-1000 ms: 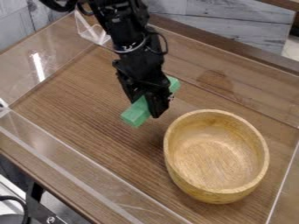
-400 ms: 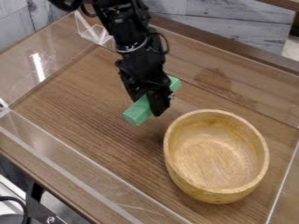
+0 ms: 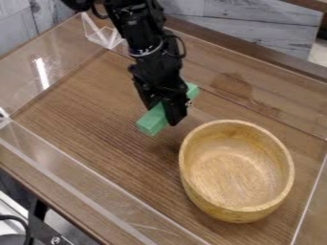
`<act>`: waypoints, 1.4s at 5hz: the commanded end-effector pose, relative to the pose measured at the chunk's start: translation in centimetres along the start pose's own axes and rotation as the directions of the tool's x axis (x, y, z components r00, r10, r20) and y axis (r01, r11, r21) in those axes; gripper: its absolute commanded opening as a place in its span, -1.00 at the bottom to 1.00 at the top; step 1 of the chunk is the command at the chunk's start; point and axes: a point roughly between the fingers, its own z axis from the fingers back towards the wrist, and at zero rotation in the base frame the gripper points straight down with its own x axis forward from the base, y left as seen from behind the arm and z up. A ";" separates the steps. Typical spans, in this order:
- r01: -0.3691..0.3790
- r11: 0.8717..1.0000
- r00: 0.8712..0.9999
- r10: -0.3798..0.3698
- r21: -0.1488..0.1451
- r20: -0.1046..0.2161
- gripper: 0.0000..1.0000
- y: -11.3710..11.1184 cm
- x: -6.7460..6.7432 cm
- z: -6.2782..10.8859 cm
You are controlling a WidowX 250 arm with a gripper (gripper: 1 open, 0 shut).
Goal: Remove the green block from inside the brown bowl and put it on the table
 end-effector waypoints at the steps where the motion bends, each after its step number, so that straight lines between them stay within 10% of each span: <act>1: -0.001 1.000 0.999 0.000 0.018 0.049 -1.00 0.8 1.3 1.0; 7: -0.031 0.999 0.999 0.032 -0.013 0.028 -1.00 2.1 1.6 0.5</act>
